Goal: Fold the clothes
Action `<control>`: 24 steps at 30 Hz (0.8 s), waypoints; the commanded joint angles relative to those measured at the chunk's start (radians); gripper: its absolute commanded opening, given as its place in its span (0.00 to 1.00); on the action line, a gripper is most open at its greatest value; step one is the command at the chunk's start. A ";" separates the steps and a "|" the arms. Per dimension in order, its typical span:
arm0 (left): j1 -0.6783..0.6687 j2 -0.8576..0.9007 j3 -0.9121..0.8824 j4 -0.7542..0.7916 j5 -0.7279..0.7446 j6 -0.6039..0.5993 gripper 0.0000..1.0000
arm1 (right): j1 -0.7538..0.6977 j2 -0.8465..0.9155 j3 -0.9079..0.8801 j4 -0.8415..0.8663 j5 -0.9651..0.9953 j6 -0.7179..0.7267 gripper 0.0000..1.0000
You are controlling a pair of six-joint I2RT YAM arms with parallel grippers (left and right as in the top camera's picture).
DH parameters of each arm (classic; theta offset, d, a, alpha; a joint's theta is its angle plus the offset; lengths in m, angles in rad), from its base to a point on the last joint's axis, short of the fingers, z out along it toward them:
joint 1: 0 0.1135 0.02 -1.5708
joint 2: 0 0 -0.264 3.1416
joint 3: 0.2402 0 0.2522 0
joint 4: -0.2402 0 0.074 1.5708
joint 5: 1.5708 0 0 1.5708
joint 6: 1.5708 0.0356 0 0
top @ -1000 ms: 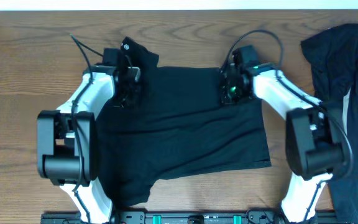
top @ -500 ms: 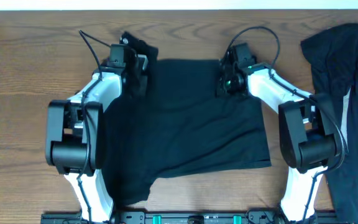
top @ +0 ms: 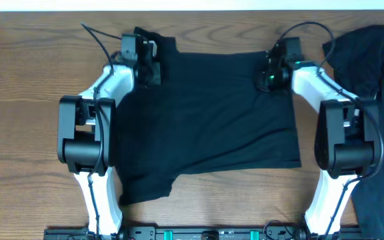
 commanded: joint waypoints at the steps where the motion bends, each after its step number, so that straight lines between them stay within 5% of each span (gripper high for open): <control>1: 0.005 -0.020 0.138 -0.106 -0.002 0.055 0.31 | -0.061 -0.047 0.046 -0.058 -0.027 -0.072 0.27; 4: 0.008 -0.056 0.224 -0.260 -0.011 0.072 0.51 | -0.093 -0.127 0.054 -0.126 -0.066 -0.093 0.34; 6: 0.010 -0.091 0.256 -0.339 -0.013 0.072 0.52 | -0.107 -0.180 0.054 -0.168 -0.068 -0.093 0.36; 15: 0.039 -0.362 0.261 -0.677 -0.029 0.061 0.47 | -0.125 -0.422 0.054 -0.377 -0.071 -0.116 0.47; 24: 0.045 -0.457 0.182 -1.069 -0.208 -0.143 0.38 | -0.125 -0.544 0.054 -0.632 -0.071 -0.116 0.51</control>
